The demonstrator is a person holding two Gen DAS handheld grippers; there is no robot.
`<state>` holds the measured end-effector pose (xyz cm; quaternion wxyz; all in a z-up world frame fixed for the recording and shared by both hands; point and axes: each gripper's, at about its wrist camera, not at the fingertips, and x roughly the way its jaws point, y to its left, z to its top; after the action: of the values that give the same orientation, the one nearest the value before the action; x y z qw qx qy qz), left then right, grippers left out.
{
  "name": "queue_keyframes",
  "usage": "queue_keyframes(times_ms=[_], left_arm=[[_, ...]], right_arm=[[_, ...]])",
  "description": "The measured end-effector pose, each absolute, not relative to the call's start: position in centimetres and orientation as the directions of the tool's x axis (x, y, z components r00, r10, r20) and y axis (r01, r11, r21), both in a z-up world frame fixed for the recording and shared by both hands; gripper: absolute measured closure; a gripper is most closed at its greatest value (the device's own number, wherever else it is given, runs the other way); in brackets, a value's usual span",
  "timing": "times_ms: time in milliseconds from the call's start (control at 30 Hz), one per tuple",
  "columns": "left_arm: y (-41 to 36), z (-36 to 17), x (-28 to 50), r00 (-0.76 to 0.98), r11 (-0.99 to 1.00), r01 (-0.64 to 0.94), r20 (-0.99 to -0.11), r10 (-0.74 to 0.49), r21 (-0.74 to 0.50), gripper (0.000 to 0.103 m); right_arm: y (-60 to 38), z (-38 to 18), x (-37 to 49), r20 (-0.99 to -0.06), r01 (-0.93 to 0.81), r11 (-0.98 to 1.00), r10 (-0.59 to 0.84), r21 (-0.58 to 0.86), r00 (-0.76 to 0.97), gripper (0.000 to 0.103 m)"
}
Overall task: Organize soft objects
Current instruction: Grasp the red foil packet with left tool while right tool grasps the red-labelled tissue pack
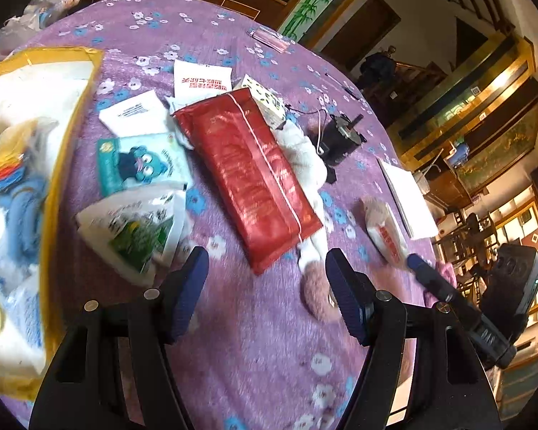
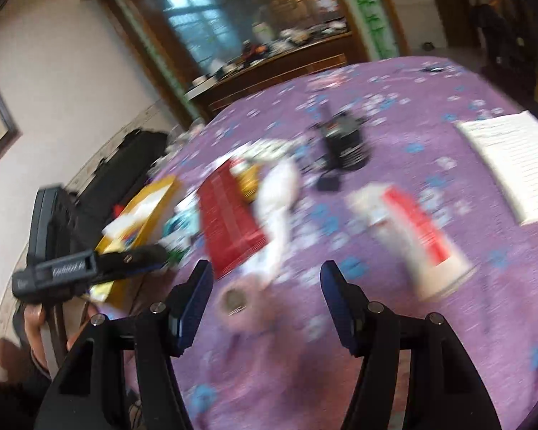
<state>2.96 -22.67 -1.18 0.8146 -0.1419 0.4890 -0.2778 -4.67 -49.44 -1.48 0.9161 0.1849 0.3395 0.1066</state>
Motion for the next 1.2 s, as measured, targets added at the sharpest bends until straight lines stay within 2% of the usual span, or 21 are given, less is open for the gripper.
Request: queue_keyframes(times_ms=[167, 267, 367, 533, 600, 633, 767, 833, 867, 900, 933, 967, 1033, 1200], left_arm=[[-24.1, -2.7, 6.2, 0.320, 0.786, 0.266, -0.718, -0.618, -0.558, 0.035], [-24.5, -3.3, 7.7, 0.321, 0.779, 0.249, -0.710, -0.627, -0.575, 0.035], [-25.4, -3.2, 9.0, 0.372, 0.828, 0.276, -0.740, -0.561, -0.489, 0.035], [-25.7, -3.4, 9.9, 0.377, 0.819, 0.260, -0.727, -0.574, -0.511, 0.035], [-25.4, -3.7, 9.8, 0.386, 0.824, 0.249, -0.728, -0.566, -0.509, 0.046], [-25.3, -3.9, 9.9, 0.386, 0.827, 0.241, -0.732, -0.562, -0.508, 0.057], [-25.0, -4.4, 10.4, 0.366, 0.798, 0.220, -0.711, -0.600, -0.560, 0.057], [-25.2, -4.8, 10.4, 0.386, 0.796, 0.233, -0.698, -0.603, -0.559, 0.057], [-25.3, -5.0, 10.4, 0.388, 0.793, 0.231, -0.693, -0.607, -0.564, 0.059], [-25.3, -5.4, 10.6, 0.379, 0.781, 0.224, -0.686, -0.621, -0.583, 0.063], [-25.1, -5.6, 10.8, 0.361, 0.760, 0.218, -0.673, -0.646, -0.612, 0.071], [-25.1, -5.3, 10.6, 0.358, 0.754, 0.229, -0.667, -0.654, -0.616, 0.080], [-24.9, -4.6, 10.0, 0.369, 0.755, 0.257, -0.661, -0.654, -0.604, 0.088], [-22.9, -2.4, 7.8, 0.392, 0.708, 0.268, -0.597, -0.700, -0.654, 0.089]], right_arm=[[-53.5, -1.4, -3.2, -0.613, 0.087, 0.933, 0.157, 0.349, 0.774, 0.041], [-54.7, -2.5, -1.4, -0.646, 0.105, 0.935, 0.149, 0.338, 0.748, 0.041], [-55.1, -3.9, -0.3, -0.688, 0.116, 0.942, 0.142, 0.315, 0.712, 0.041], [-55.9, -5.5, -0.2, -0.702, 0.166, 0.934, 0.113, 0.316, 0.703, 0.040], [-56.2, -5.3, -0.7, -0.675, 0.149, 0.922, 0.145, 0.357, 0.723, 0.041], [-56.4, -5.3, -0.8, -0.671, 0.156, 0.916, 0.147, 0.369, 0.726, 0.041], [-56.2, -5.4, -0.5, -0.684, 0.174, 0.921, 0.124, 0.349, 0.718, 0.041], [-55.9, -5.5, -0.2, -0.689, 0.167, 0.927, 0.120, 0.335, 0.715, 0.047], [-55.9, -5.5, -0.1, -0.692, 0.168, 0.927, 0.121, 0.335, 0.712, 0.049], [-56.0, -5.6, -0.1, -0.694, 0.173, 0.925, 0.122, 0.339, 0.710, 0.056], [-56.3, -5.7, -0.2, -0.694, 0.180, 0.919, 0.125, 0.351, 0.709, 0.062], [-56.5, -5.7, -0.2, -0.688, 0.179, 0.915, 0.133, 0.362, 0.713, 0.062], [-56.4, -5.6, -0.4, -0.675, 0.167, 0.915, 0.139, 0.368, 0.724, 0.070], [-56.7, -5.0, -1.3, -0.633, 0.162, 0.909, 0.132, 0.384, 0.763, 0.070]])
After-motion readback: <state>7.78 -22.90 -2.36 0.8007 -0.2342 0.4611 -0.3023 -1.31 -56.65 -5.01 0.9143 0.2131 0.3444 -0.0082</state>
